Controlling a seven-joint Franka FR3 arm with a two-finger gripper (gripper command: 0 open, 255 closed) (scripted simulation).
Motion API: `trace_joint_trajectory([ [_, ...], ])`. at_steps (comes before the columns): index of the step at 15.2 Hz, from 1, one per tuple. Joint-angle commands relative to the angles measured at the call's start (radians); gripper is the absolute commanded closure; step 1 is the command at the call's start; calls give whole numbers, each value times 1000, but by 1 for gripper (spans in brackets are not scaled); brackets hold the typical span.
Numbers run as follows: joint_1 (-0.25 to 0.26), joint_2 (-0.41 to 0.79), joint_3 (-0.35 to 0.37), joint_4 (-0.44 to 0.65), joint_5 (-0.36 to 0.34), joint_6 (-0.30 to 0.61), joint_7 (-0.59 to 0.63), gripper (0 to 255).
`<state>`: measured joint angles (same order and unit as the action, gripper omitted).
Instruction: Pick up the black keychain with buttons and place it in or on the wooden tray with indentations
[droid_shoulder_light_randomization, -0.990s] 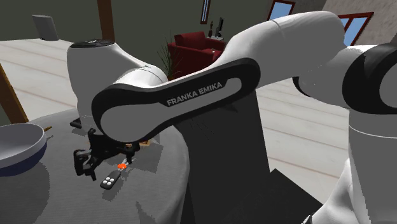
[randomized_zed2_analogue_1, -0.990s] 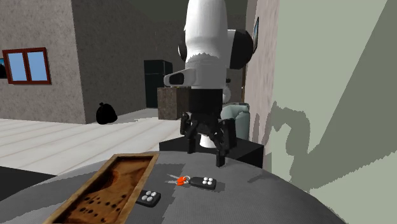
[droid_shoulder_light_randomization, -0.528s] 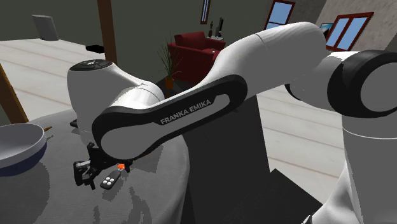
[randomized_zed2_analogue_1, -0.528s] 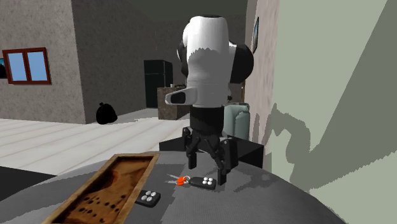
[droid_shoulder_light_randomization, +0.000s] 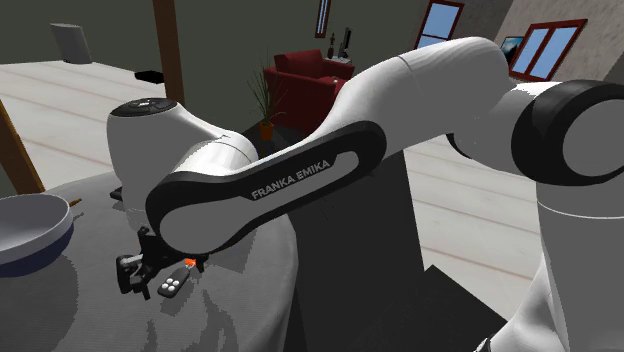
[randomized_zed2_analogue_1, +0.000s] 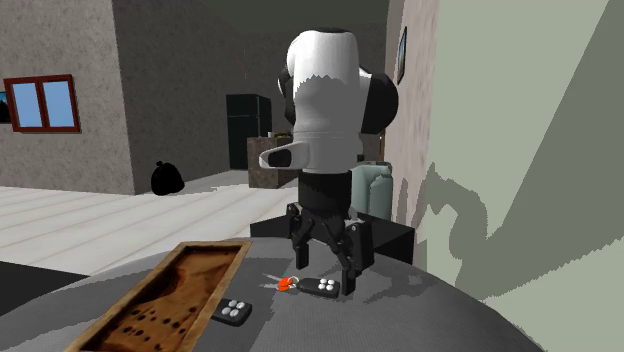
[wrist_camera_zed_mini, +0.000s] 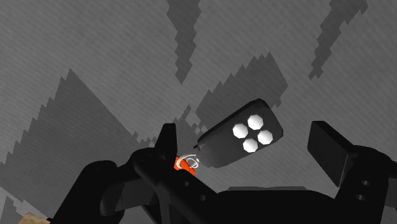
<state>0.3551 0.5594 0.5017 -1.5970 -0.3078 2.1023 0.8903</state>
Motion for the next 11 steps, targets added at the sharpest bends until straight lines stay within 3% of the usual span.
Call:
trace_joint_trajectory([
  [1,0,0,0,0,0,0,0,255],
  [11,-1,-6,2,5,3,-10,-2,255],
])
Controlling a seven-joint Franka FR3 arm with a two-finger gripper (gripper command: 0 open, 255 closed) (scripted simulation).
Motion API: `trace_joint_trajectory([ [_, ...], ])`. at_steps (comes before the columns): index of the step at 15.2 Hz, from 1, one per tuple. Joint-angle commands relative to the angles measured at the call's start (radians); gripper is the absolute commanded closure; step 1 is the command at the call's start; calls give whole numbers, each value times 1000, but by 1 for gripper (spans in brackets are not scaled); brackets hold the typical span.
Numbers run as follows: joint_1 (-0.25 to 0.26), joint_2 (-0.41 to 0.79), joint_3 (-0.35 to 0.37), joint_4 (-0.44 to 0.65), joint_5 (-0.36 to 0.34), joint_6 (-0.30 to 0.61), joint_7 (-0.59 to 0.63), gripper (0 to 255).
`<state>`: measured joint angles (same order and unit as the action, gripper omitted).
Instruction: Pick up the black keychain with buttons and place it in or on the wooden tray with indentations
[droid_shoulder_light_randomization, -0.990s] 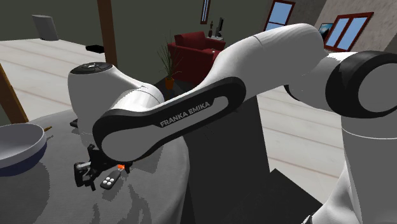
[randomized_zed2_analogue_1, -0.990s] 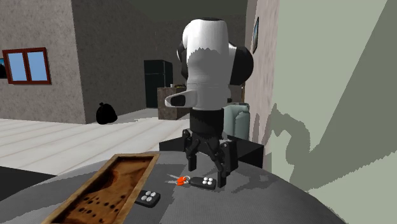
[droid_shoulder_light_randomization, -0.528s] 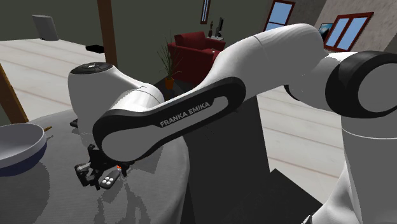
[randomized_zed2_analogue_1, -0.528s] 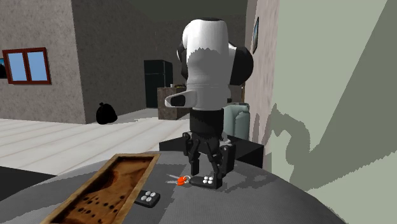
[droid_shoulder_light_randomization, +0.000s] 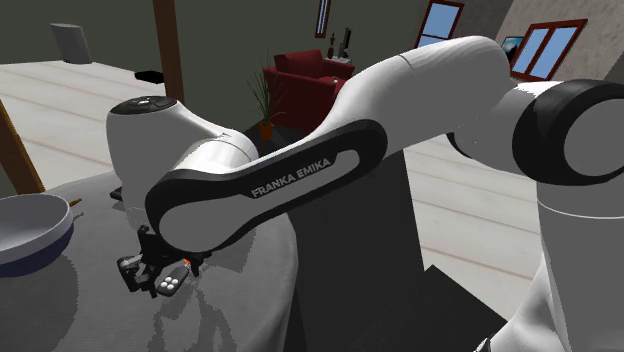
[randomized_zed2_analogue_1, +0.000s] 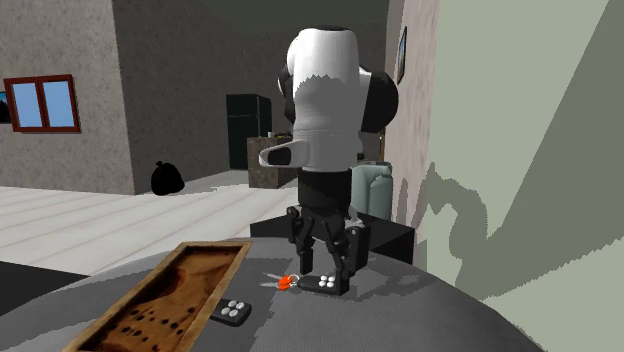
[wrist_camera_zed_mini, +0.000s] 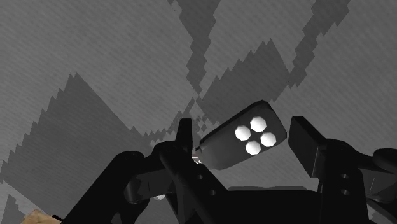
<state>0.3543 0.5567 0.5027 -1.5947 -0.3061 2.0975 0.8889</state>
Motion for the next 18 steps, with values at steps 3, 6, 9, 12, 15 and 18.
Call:
trace_joint_trajectory([
  [3,-3,-20,7,19,12,-37,-7,255],
  [6,-5,-34,13,38,21,-69,-13,255],
  [9,-6,-48,18,59,30,-102,-19,255],
  [12,-6,-59,22,83,37,-136,-24,255],
  [15,-5,-69,26,110,44,-171,-29,255],
  [18,-4,-77,29,139,49,-206,-34,255],
])
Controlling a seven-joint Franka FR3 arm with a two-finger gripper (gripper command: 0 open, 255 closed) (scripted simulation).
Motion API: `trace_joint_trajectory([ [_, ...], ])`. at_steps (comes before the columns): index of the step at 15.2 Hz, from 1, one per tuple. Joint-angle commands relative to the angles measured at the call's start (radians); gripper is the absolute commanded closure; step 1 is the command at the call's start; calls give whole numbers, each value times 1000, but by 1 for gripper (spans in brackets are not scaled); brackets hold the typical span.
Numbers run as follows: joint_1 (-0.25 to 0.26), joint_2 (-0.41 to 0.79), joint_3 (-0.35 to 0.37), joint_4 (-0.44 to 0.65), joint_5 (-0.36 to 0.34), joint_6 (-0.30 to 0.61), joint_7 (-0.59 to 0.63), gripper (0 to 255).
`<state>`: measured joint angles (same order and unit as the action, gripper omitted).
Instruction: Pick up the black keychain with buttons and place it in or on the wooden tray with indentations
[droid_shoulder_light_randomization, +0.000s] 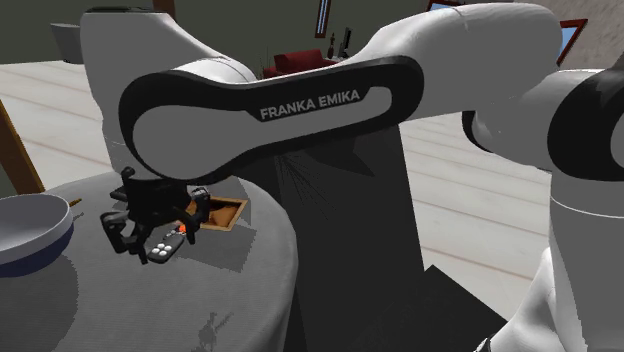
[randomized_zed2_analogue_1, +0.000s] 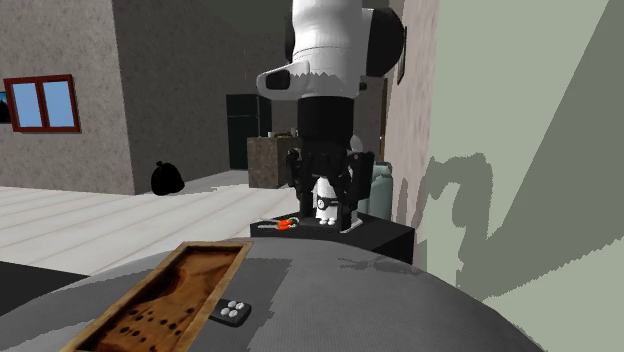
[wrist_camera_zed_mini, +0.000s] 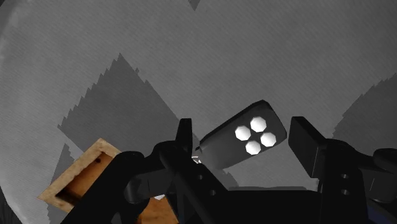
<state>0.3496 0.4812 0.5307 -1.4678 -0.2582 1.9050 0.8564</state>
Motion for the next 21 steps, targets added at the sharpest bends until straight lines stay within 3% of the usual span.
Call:
trace_joint_trajectory([
  [1,2,-4,2,23,3,-26,-3,255],
  [5,5,-9,4,59,8,-67,-7,255],
  [10,-21,83,-29,222,-13,-136,-98,255],
  [14,-23,188,-57,412,-35,-216,-173,255],
  [16,-7,287,-79,595,-54,-294,-227,255],
  [21,-32,267,-77,488,-50,-211,-216,255],
])
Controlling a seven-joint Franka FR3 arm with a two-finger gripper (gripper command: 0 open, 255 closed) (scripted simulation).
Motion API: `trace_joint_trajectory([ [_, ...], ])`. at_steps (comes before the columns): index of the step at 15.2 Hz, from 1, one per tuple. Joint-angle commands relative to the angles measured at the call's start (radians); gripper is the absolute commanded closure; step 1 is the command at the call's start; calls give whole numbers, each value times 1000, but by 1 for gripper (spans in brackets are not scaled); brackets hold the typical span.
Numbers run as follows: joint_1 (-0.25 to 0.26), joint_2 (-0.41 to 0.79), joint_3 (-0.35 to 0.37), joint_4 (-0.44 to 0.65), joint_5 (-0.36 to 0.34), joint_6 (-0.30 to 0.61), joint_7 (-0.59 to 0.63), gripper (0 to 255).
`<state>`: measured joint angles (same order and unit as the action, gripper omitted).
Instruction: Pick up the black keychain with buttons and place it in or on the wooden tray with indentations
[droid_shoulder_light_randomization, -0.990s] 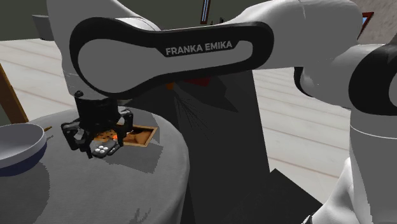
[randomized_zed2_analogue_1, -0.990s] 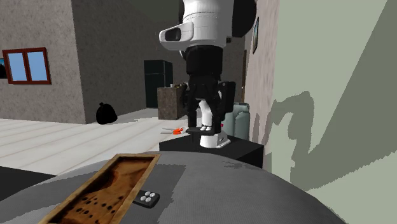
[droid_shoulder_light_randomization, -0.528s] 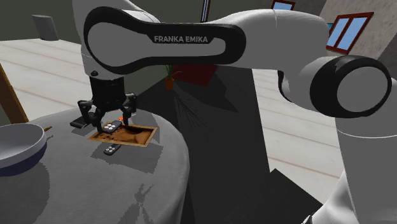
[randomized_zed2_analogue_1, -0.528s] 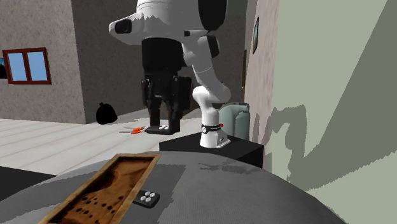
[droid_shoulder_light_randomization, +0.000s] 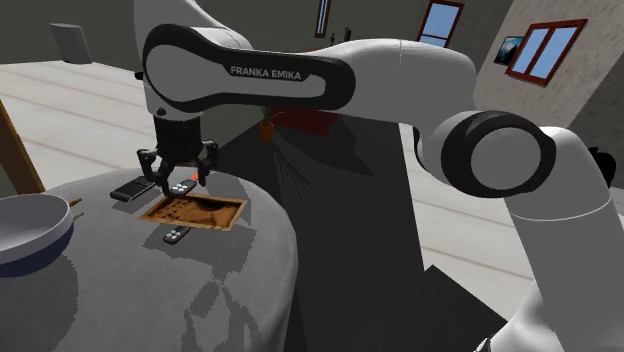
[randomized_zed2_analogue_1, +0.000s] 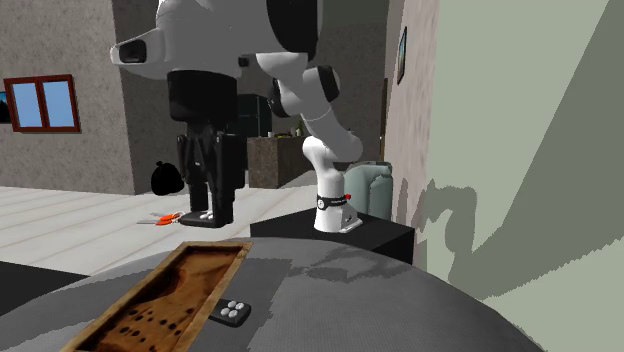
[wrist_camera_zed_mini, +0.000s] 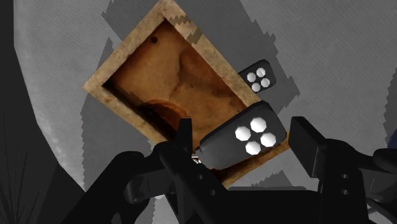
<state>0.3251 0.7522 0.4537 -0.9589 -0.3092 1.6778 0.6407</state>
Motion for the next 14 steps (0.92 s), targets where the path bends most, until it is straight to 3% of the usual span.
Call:
trace_joint_trajectory([
  [1,-11,-7,1,-39,1,31,1,255],
  [11,-35,-5,-2,-175,-6,164,17,255],
  [14,-35,-5,-2,-175,-6,164,17,255],
])
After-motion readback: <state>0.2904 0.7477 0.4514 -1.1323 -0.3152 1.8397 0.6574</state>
